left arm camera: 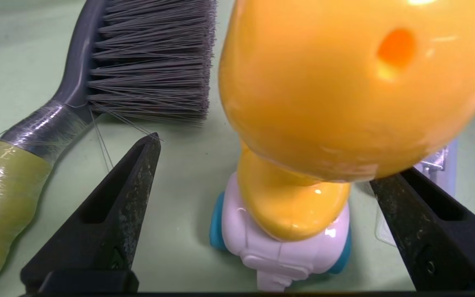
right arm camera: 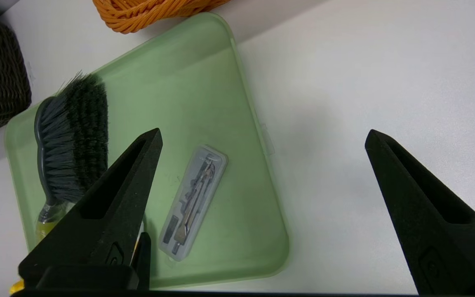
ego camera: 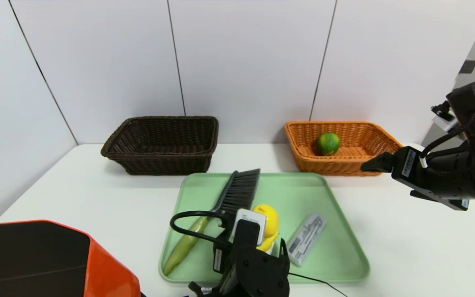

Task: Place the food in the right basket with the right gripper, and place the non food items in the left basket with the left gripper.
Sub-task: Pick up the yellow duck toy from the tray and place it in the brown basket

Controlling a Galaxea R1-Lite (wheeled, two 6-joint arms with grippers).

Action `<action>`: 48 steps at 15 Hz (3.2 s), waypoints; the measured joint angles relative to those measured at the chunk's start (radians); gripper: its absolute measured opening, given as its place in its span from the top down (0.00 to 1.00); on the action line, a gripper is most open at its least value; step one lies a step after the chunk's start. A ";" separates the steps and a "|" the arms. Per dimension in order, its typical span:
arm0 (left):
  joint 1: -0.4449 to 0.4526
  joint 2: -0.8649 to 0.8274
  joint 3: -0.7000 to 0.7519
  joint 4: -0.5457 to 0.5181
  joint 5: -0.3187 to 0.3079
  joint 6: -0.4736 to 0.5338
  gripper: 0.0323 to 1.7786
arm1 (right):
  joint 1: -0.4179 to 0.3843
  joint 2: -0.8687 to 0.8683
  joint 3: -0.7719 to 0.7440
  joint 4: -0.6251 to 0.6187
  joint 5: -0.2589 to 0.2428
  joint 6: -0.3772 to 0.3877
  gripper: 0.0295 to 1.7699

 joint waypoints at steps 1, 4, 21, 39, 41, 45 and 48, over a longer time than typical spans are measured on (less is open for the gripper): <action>0.001 0.002 -0.001 0.000 -0.002 0.001 0.05 | 0.000 0.000 0.000 0.000 0.000 0.000 0.04; 0.001 0.007 -0.003 -0.001 -0.007 0.001 0.05 | 0.000 0.000 0.001 0.000 -0.001 0.000 0.04; 0.018 0.031 -0.043 -0.001 -0.014 0.025 0.51 | 0.000 0.000 0.012 -0.001 0.016 -0.001 0.04; 0.015 -0.119 -0.038 0.010 -0.022 0.116 0.59 | 0.000 -0.015 0.039 0.000 0.020 0.002 0.04; 0.015 -0.133 -0.037 0.013 -0.023 0.117 0.59 | 0.000 -0.014 0.039 -0.001 0.022 0.002 0.04; 0.015 -0.170 -0.042 0.013 -0.024 0.145 0.59 | -0.005 -0.013 0.042 0.000 0.033 0.001 0.04; 0.028 -0.232 -0.062 0.031 -0.049 0.195 0.59 | -0.016 -0.013 0.052 -0.001 0.038 0.001 0.04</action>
